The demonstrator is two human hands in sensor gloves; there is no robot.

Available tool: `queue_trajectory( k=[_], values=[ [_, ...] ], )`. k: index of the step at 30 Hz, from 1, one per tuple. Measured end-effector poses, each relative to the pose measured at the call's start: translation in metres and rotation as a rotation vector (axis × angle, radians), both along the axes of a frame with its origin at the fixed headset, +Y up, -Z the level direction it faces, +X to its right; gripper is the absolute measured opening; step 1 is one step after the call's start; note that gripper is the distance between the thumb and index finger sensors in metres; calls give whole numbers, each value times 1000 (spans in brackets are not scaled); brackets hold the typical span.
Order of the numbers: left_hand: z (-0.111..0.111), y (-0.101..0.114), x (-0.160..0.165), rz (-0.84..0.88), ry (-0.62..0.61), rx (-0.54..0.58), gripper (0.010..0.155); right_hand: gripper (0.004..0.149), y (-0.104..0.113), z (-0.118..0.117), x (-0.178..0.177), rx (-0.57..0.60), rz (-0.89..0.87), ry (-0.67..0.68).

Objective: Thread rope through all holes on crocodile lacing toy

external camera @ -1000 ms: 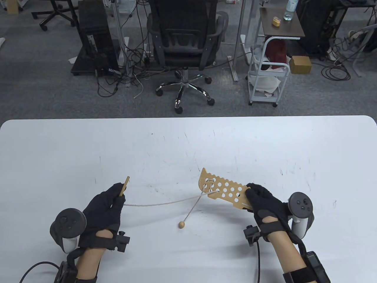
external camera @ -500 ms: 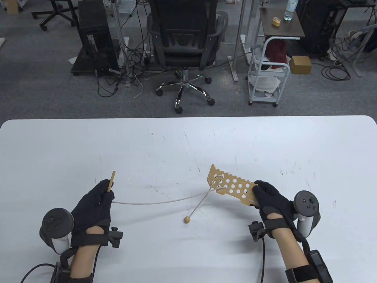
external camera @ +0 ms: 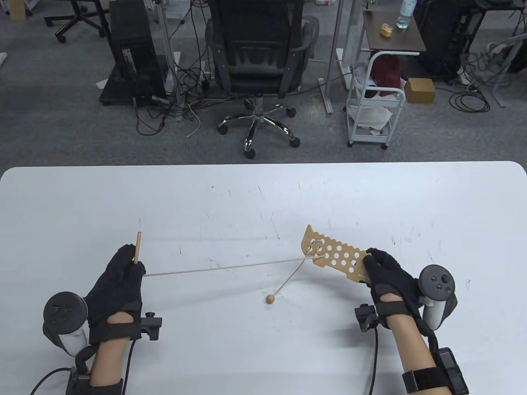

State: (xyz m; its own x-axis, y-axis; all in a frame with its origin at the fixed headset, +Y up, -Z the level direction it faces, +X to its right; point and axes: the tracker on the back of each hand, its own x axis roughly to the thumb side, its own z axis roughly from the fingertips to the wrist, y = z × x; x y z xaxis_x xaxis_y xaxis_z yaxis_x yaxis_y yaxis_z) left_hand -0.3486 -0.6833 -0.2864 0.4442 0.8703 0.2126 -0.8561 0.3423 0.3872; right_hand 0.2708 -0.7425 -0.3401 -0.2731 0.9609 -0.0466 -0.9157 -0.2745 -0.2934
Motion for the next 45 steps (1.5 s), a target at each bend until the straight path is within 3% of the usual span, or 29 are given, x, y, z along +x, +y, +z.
queue_trajectory(
  k=[13,29,45],
  values=[
    [-3,-2,15,-76,-61,-6,45,46,8,6,-17,53,25,54],
    [-8,-11,63,-248,-321,-41,47,46,16,19,-52,110,70,185],
    [-1,-20,108,-290,-485,-41,44,46,20,31,-84,144,114,307]
  ],
)
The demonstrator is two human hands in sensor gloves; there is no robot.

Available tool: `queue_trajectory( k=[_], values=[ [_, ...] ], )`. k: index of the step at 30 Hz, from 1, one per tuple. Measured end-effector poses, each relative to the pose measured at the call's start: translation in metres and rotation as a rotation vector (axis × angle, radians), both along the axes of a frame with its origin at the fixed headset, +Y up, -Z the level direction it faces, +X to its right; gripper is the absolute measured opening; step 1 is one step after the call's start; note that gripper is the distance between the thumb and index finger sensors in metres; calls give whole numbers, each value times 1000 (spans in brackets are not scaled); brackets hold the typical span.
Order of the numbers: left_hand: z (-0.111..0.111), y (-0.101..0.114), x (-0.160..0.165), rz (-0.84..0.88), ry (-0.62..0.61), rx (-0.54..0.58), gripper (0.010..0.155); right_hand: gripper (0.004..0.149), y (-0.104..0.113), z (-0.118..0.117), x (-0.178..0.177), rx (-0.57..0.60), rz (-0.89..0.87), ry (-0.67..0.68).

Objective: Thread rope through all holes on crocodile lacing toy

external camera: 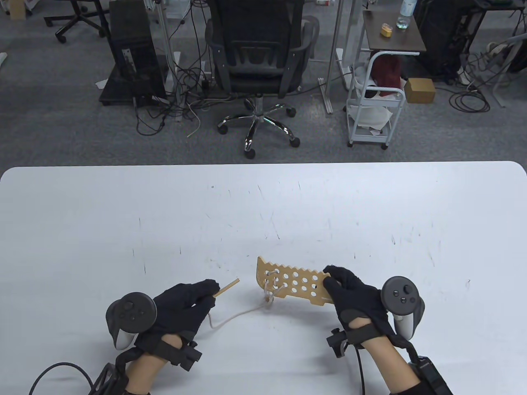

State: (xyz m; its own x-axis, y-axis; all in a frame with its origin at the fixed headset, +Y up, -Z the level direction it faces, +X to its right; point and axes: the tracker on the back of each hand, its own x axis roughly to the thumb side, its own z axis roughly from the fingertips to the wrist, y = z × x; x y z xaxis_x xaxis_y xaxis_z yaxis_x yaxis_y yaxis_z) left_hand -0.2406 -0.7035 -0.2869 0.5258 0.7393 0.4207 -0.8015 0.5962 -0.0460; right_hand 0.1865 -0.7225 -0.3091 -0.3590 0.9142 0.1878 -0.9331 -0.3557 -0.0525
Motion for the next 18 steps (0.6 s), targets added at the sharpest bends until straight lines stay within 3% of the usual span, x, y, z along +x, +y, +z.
queue_trajectory(
  k=[18],
  values=[
    [5,-10,34,-54,-144,-45,43,47,0,19,-43,31,53,149]
  ],
)
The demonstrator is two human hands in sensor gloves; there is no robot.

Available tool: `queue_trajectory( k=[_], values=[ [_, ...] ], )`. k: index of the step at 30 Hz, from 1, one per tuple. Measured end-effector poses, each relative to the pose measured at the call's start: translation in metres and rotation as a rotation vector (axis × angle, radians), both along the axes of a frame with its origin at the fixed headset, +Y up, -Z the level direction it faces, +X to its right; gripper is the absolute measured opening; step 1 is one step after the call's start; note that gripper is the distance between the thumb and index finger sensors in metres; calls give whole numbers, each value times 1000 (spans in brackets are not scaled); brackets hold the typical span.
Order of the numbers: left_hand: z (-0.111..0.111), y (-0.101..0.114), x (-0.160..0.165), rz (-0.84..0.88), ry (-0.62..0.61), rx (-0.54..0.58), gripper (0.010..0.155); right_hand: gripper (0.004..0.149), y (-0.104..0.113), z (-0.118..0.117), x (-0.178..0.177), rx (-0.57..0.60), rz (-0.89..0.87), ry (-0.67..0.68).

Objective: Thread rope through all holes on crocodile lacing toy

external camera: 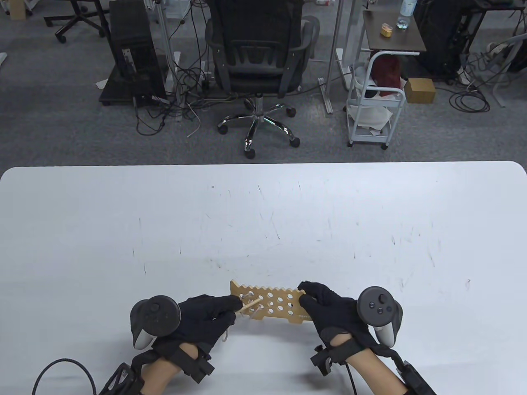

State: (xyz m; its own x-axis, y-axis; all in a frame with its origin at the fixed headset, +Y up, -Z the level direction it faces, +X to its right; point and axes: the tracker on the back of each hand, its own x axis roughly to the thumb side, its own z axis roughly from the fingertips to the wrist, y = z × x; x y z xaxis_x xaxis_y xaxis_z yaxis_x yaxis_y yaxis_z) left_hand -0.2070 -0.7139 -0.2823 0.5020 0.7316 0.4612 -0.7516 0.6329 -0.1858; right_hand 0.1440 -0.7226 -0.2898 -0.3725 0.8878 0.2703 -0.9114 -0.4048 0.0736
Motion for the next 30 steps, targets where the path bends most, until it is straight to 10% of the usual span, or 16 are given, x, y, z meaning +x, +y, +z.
queue_trajectory(
  k=[30],
  values=[
    [7,4,1,-84,84,155,67,50,-3,11,-21,-18,-45,126]
  ],
)
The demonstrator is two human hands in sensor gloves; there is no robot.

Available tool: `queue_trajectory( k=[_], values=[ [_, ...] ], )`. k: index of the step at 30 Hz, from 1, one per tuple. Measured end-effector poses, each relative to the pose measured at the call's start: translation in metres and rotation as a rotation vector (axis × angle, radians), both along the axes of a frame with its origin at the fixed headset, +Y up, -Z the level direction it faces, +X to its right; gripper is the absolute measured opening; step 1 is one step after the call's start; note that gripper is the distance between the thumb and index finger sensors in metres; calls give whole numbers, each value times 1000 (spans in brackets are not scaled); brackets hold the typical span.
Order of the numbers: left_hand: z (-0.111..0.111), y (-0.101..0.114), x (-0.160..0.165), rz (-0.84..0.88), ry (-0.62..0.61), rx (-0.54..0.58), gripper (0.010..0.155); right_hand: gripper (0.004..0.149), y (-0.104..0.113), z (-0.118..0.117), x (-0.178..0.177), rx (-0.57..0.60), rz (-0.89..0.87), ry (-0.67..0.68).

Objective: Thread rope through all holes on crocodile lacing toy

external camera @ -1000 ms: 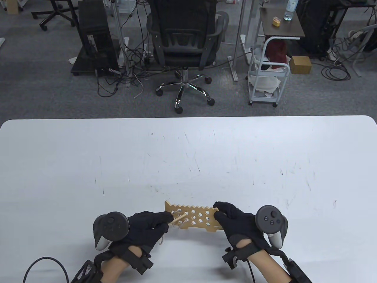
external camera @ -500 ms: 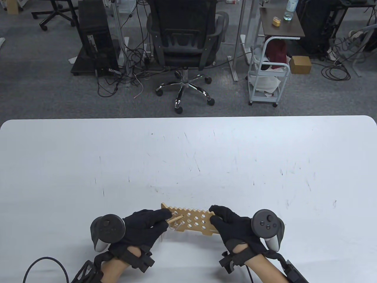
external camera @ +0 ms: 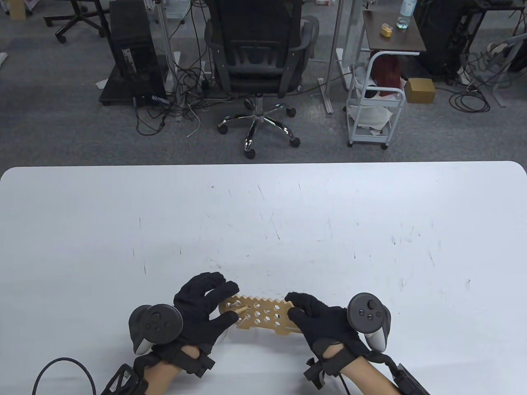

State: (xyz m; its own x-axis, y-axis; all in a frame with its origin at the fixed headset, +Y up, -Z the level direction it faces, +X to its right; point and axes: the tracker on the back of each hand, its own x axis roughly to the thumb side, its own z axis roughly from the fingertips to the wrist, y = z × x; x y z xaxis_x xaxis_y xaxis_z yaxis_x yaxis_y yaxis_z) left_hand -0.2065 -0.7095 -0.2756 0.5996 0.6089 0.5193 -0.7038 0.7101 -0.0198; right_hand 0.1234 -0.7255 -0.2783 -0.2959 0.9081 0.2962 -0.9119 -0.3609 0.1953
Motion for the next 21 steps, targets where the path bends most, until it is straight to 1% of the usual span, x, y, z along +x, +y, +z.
queue_trajectory(
  k=[6,10,13,16,18,21],
  values=[
    [0,0,3,-20,8,0,69,50,0,1,-3,4,-12,31],
    [0,-1,3,-31,9,-6,70,51,-1,2,-7,-19,-61,81],
    [0,-1,4,-31,4,-13,72,52,-1,3,-10,-11,-62,112],
    [1,0,7,-72,4,-1,74,52,-2,4,-15,-8,-79,167],
    [2,1,7,-87,17,18,74,53,-1,4,-15,-1,-72,165],
    [3,1,8,-77,11,9,74,52,-2,3,-14,-14,-73,144]
  ],
)
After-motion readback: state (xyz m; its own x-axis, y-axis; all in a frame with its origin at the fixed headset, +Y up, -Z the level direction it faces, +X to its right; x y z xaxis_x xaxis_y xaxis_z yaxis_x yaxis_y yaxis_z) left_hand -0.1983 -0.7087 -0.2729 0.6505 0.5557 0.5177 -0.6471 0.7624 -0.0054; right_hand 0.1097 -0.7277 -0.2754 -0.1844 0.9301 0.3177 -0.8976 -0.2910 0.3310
